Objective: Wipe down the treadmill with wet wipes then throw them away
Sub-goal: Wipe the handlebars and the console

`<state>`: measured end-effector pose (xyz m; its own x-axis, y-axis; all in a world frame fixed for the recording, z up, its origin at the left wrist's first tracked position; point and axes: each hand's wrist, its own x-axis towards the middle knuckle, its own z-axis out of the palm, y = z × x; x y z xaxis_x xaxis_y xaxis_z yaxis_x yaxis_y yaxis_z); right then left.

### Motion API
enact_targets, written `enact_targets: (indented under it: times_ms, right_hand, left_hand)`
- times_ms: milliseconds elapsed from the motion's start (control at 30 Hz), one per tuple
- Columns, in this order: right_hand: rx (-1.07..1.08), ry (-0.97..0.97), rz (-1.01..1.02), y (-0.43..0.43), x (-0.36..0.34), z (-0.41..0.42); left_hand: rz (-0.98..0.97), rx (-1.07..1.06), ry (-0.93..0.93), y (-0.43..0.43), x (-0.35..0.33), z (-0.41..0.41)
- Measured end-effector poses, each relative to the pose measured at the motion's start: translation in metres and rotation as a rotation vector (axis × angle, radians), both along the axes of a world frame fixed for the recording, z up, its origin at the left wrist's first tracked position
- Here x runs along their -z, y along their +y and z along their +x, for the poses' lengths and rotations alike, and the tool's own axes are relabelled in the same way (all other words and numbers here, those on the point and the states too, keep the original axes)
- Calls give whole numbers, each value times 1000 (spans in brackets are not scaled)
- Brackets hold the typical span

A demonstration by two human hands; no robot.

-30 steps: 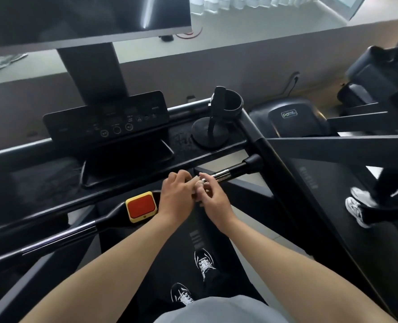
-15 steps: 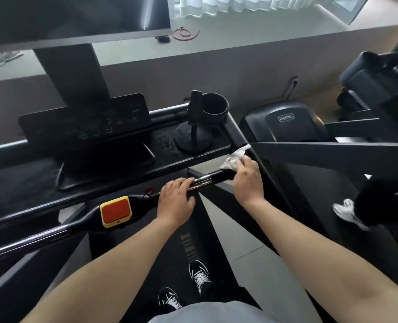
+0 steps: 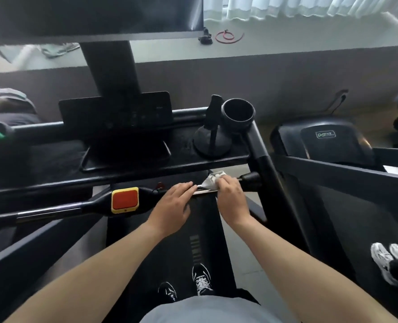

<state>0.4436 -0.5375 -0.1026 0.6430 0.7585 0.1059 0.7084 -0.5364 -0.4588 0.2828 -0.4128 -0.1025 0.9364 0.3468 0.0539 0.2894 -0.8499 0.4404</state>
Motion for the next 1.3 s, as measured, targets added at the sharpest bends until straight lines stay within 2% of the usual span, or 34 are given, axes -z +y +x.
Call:
enact_targets:
  times_ms: [67,267,400,467,533,600,667,833,967,1067,1300]
  right_hand:
    - [-92,1,21,10,-1,-8]
    - [-326,112,98,38,-4,-53]
    - [-302,286,243,56,-10,-77]
    - [-370,299,226,68,-11,-90]
    - [-424,194,166,81,-4,-105]
    - [-394,99,96,94,4,-120]
    - [-346,102,62,104,2,-139]
    - [-484,23,9,121,-9,-182]
    - [-261,-91,-152,129,-14,-178]
    - [-160,-55,-249,139,-21,-183]
    - [-468,49,-293,167,-17,-242]
  left_hand:
    - [69,-19,-22,-1,0,-10]
    - [181,-250,61,-1,1,-66]
    - [262,-437,137,25,2,-111]
    - [221,-527,220,40,0,-133]
    - [120,-564,294,50,-1,-153]
    - [75,-540,346,56,-5,-166]
    - [67,-485,362,61,-10,-174]
    - [102,-411,368,84,-14,-194]
    - [118,-363,387,106,-13,-218]
    - [91,-332,343,118,-10,-232]
    - [66,-364,214,121,8,-235]
